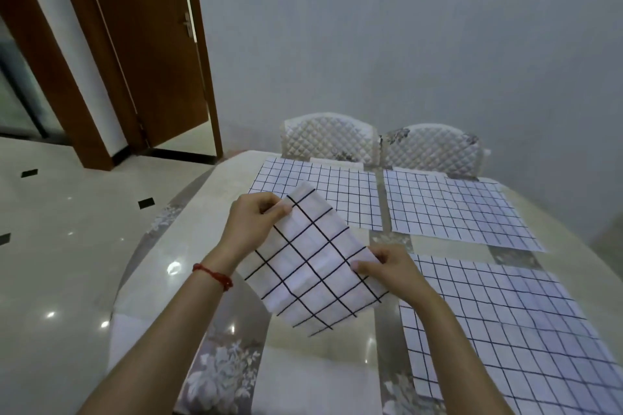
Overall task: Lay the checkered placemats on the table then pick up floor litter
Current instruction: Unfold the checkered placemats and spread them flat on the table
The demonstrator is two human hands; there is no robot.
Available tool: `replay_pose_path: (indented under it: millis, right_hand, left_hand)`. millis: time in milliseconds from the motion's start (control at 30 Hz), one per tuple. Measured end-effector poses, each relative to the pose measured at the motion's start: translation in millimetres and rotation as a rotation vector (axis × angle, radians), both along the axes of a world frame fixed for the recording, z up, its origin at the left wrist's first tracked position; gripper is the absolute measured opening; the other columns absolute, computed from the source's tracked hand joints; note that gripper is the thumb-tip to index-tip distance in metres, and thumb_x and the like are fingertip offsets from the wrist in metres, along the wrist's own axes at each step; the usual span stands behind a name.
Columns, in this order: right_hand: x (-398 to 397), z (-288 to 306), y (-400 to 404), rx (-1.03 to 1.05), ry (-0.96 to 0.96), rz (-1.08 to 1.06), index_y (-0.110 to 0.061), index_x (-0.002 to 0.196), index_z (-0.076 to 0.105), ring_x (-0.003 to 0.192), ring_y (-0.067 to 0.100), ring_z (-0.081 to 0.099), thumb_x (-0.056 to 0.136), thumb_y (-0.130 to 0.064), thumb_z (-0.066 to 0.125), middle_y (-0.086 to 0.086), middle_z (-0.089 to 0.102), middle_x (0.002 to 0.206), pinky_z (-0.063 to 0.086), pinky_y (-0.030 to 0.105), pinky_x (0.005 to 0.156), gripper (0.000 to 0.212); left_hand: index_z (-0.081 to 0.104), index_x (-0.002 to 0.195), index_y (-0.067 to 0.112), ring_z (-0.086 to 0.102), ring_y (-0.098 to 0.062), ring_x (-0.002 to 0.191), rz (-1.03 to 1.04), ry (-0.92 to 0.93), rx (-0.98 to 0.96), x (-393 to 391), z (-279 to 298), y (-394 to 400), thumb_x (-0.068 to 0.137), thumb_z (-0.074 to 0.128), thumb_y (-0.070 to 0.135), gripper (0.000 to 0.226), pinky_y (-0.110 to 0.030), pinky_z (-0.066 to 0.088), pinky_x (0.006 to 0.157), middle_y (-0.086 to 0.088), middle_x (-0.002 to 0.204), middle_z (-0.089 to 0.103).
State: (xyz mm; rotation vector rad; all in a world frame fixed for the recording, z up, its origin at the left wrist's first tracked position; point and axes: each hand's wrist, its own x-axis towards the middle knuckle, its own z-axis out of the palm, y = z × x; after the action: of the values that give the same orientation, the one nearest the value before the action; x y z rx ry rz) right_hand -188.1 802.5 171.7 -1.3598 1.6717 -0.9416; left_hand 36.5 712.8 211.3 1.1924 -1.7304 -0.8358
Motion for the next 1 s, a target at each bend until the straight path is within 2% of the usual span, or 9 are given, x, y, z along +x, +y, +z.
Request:
replay_pose_path:
  millis: [133, 233, 300, 433, 533, 633, 733, 833, 1000]
  right_hand:
    - [-10, 7, 5, -0.079, 0.036, -0.068, 0.006, 0.079, 0.061, 0.064, 0.023, 0.052, 0.059, -0.048, 0.063, 0.027, 0.056, 0.071, 0.043, 0.036, 0.067, 0.058]
    - [-16, 14, 8, -0.111, 0.061, -0.075, 0.002, 0.086, 0.067, 0.087, 0.046, 0.059, 0.074, -0.03, 0.068, 0.033, 0.061, 0.095, 0.05, 0.052, 0.082, 0.033]
    - [-20, 17, 10, -0.116, 0.075, -0.072, 0.0, 0.085, 0.068, 0.091, 0.046, 0.057, 0.076, -0.027, 0.068, 0.033, 0.061, 0.095, 0.051, 0.047, 0.081, 0.028]
    - [-28, 22, 12, -0.037, 0.148, -0.048, 0.007, 0.08, 0.062, 0.07, 0.026, 0.055, 0.075, -0.023, 0.067, 0.023, 0.061, 0.077, 0.043, 0.033, 0.07, 0.031]
    - [-23, 26, 13, 0.003, 0.195, 0.0, -0.009, 0.09, 0.068, 0.083, 0.018, 0.06, 0.077, -0.024, 0.07, 0.005, 0.065, 0.087, 0.047, 0.031, 0.08, 0.02]
    - [0, 34, 14, -0.19, 0.242, -0.101, -0.024, 0.119, 0.056, 0.107, 0.005, 0.05, 0.077, -0.028, 0.071, -0.012, 0.055, 0.112, 0.036, 0.022, 0.092, 0.044]
    - [32, 38, 14, -0.458, 0.289, -0.154, -0.021, 0.109, 0.061, 0.103, 0.004, 0.052, 0.079, -0.03, 0.07, -0.013, 0.057, 0.106, 0.038, 0.02, 0.089, 0.033]
    - [61, 29, 15, -0.463, 0.284, -0.161, -0.02, 0.106, 0.062, 0.092, 0.006, 0.056, 0.077, -0.037, 0.066, -0.013, 0.059, 0.097, 0.042, 0.019, 0.079, 0.033]
    - [79, 21, 18, -0.424, 0.256, -0.366, -0.025, 0.103, 0.052, 0.085, 0.004, 0.053, 0.081, -0.036, 0.065, -0.011, 0.055, 0.1, 0.036, 0.009, 0.063, 0.028]
  left_hand:
    - [0.068, 0.068, 0.015, 0.058, 0.008, 0.054, -0.009, 0.088, 0.085, 3, 3, 5, 0.08, 0.067, 0.014, 0.012, -0.004, 0.045, 0.055, 0.01, 0.059, 0.066]
    - [0.066, 0.066, 0.014, 0.056, 0.009, 0.051, -0.067, 0.09, 0.165, 3, 0, 10, 0.081, 0.066, 0.014, 0.015, -0.005, 0.043, 0.052, 0.011, 0.055, 0.062]
    - [0.063, 0.06, 0.019, 0.05, 0.005, 0.047, -0.081, 0.06, 0.196, 3, -2, 13, 0.082, 0.065, 0.016, 0.022, -0.01, 0.04, 0.049, 0.015, 0.044, 0.058]
    - [0.065, 0.061, 0.018, 0.054, 0.009, 0.05, -0.12, 0.058, 0.189, -2, 2, 19, 0.082, 0.065, 0.015, 0.02, -0.005, 0.04, 0.049, 0.018, 0.047, 0.061]
    - [0.07, 0.062, 0.018, 0.062, 0.0, 0.063, -0.15, 0.022, 0.164, -9, 9, 20, 0.079, 0.069, 0.019, 0.016, -0.012, 0.049, 0.063, 0.008, 0.059, 0.069]
    - [0.07, 0.062, 0.017, 0.063, -0.013, 0.07, -0.11, -0.019, 0.165, -21, 9, 21, 0.075, 0.072, 0.022, 0.014, -0.026, 0.05, 0.07, 0.0, 0.067, 0.07]
    - [0.068, 0.06, 0.014, 0.056, -0.015, 0.059, -0.029, 0.047, 0.184, -36, 8, 26, 0.075, 0.07, 0.018, 0.015, -0.024, 0.044, 0.052, -0.001, 0.06, 0.064]
    - [0.067, 0.066, 0.008, 0.052, -0.012, 0.052, 0.028, 0.153, 0.232, -45, 10, 30, 0.077, 0.066, 0.011, 0.012, -0.013, 0.037, 0.039, -0.003, 0.058, 0.06]
    - [0.066, 0.07, 0.003, 0.054, -0.009, 0.048, 0.075, 0.272, 0.27, -49, 11, 35, 0.079, 0.065, 0.009, 0.011, -0.011, 0.04, 0.036, -0.005, 0.061, 0.061]
